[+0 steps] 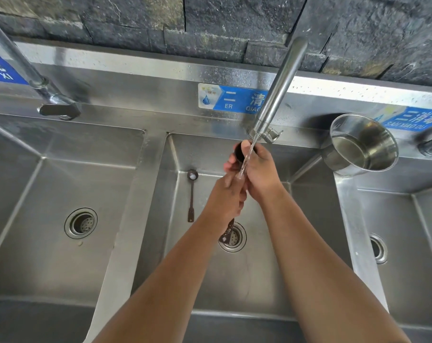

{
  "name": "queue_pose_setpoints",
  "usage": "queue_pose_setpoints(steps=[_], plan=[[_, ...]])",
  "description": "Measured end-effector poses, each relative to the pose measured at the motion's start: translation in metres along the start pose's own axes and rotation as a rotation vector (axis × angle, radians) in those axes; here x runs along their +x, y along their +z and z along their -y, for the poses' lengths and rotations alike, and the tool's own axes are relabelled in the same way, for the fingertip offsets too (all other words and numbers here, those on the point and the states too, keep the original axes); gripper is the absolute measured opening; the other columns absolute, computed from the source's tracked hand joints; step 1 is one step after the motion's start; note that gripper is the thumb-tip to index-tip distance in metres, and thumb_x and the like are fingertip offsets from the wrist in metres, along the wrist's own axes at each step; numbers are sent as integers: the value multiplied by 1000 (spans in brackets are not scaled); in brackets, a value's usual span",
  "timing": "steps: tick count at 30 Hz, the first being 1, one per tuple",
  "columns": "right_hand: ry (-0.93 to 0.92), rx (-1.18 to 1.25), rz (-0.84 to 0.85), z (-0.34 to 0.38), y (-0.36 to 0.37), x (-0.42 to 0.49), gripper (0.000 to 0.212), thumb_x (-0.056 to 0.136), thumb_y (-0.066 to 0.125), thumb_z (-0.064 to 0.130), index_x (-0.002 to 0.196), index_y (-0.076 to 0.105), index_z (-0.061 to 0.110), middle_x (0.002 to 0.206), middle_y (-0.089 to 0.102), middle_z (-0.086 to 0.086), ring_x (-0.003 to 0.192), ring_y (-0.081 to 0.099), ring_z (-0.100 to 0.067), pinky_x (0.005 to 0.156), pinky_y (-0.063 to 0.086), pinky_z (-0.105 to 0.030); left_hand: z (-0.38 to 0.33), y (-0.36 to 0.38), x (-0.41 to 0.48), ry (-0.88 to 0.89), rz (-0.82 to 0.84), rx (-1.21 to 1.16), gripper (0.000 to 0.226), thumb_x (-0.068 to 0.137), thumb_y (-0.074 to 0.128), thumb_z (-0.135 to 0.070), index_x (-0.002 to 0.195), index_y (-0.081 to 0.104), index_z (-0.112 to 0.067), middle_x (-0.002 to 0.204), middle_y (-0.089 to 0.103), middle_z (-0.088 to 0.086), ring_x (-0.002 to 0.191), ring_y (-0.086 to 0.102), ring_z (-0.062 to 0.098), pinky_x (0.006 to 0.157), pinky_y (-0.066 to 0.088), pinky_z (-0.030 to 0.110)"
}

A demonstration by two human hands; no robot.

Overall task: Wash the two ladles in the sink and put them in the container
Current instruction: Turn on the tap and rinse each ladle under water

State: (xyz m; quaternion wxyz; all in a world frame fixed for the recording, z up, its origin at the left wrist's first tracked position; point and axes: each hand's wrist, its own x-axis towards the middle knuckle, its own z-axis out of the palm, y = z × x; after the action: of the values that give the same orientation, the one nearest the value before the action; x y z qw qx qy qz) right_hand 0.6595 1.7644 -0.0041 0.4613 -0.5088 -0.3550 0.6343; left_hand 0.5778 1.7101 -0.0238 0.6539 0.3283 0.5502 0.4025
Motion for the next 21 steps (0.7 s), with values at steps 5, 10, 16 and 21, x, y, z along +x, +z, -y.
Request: queue_pose_setpoints(steps=[5,10,16,21], plan=[[-23,27,-47,21,-6,15,20,107,42,16,102,56,2,73,58,-12,60,59,-25,62,58,-39,23,-12,-34,40,82,140,30,102,33,-13,74,45,-13,57,46,6,43,45,20,44,36,25],[11,-98,-1,10,0,7,25,106,43,20,90,57,8,70,61,-11,59,63,-27,76,57,-49,29,-25,-39,15,165,118,19,103,41,-9,92,53,3,71,61,14,58,56,24,54,44,30],[71,-195,-5,-17,1,-16,29,105,46,32,91,57,9,55,64,1,40,51,-21,40,41,-25,-8,-15,-9,-51,80,-92,19,94,48,-37,93,53,-19,57,49,0,42,39,13,39,33,23],[76,-155,-72,-12,2,-11,27,105,45,22,92,59,3,88,66,-29,66,62,-28,61,48,-35,-6,-2,0,-89,-17,-22,27,102,40,-39,79,45,-26,49,34,-7,35,27,6,36,19,17]])
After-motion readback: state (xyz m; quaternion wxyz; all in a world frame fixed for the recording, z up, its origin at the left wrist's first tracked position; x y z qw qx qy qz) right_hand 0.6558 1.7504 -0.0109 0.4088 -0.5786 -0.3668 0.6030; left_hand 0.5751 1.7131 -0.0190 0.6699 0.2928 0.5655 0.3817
